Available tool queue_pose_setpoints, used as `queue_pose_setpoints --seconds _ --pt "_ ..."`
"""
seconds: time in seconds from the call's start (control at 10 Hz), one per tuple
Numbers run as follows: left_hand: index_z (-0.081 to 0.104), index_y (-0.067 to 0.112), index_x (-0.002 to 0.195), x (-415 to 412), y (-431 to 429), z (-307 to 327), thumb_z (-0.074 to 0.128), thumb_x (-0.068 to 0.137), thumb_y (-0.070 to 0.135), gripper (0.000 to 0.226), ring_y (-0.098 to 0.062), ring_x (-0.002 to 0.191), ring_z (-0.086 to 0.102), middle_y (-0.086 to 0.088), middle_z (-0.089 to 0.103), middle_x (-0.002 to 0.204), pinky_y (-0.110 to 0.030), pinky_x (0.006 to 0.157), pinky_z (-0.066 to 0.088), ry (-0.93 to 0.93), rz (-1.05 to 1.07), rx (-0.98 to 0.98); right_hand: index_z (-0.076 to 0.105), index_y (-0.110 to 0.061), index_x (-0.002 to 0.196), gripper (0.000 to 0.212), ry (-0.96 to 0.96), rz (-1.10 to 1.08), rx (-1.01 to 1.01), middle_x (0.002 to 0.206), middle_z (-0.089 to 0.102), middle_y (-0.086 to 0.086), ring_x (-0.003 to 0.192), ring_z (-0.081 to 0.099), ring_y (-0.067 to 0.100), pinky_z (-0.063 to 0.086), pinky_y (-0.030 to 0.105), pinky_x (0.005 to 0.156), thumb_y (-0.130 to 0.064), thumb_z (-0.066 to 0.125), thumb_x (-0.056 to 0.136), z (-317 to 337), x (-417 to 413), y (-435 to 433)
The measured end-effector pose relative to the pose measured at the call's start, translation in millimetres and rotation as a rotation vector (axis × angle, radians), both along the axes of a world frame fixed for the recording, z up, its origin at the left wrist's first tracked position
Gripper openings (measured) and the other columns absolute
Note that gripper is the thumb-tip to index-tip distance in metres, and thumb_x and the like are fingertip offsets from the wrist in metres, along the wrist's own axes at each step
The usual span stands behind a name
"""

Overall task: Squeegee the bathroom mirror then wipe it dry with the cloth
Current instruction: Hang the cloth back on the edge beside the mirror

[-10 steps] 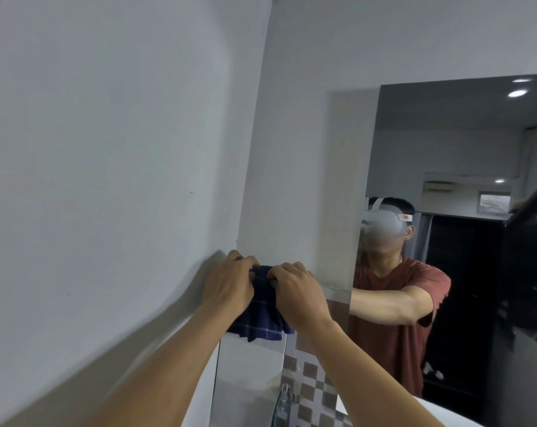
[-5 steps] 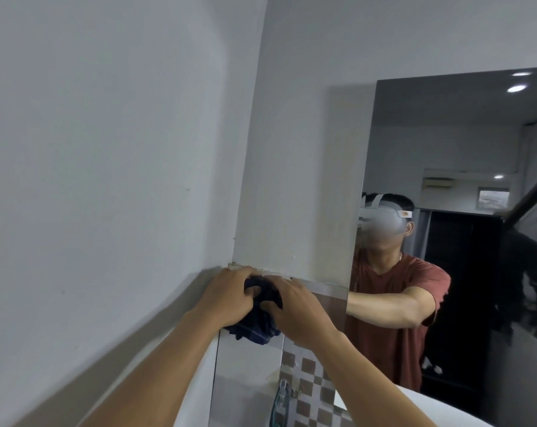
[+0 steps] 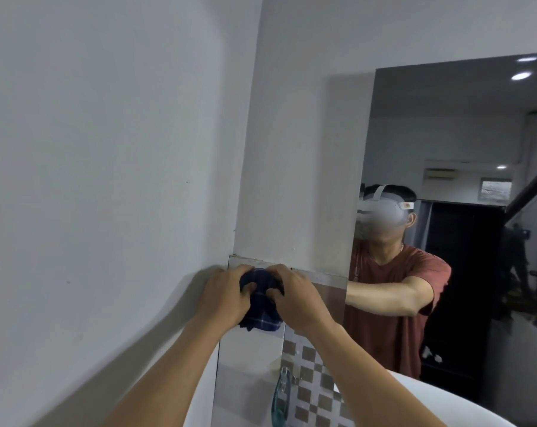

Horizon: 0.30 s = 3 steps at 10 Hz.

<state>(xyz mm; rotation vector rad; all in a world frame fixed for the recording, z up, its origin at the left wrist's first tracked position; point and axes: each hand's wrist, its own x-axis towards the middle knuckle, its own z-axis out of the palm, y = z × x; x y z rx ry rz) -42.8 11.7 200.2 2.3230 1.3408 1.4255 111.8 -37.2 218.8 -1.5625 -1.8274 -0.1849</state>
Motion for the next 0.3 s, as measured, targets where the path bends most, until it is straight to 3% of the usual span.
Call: queue_pose_setpoints --seconds 0.1,0.2,0.3 --pt "0.062 0.031 0.133 -4.0 -7.1 -2.0 0.061 0.096 0.028 0.037 -0.021 0.11 0.063 0.004 0.072 0.114 -0.024 0.086 0.042 0.014 0.047 0.108 0.058 -0.027 0.128 0.033 0.0 0.01 0.024 0.115 0.068 -0.005 0.101 0.06 0.014 0.052 0.031 0.089 -0.018 0.054 0.096 -0.2 -0.5 -7.3" --pt "0.063 0.032 0.132 -5.3 -6.5 -1.9 0.063 0.095 0.026 0.037 -0.018 0.114 0.059 0.009 0.071 0.118 -0.025 0.093 0.04 0.008 0.052 0.12 0.059 -0.028 0.127 0.031 0.011 0.014 0.016 0.117 0.068 -0.006 0.102 0.061 0.013 0.053 0.032 0.091 -0.019 0.054 0.098 0.6 1.6 -8.4" --pt "0.066 0.028 0.128 -3.4 -13.0 -3.3 0.064 0.092 0.018 0.036 -0.021 0.118 0.057 0.008 0.07 0.122 -0.037 0.1 0.047 -0.061 0.07 0.178 0.055 -0.027 0.135 0.037 -0.003 -0.007 0.063 0.13 0.062 -0.005 0.113 0.058 0.014 0.048 0.027 0.094 -0.024 0.055 0.098 2.1 1.3 -18.7"
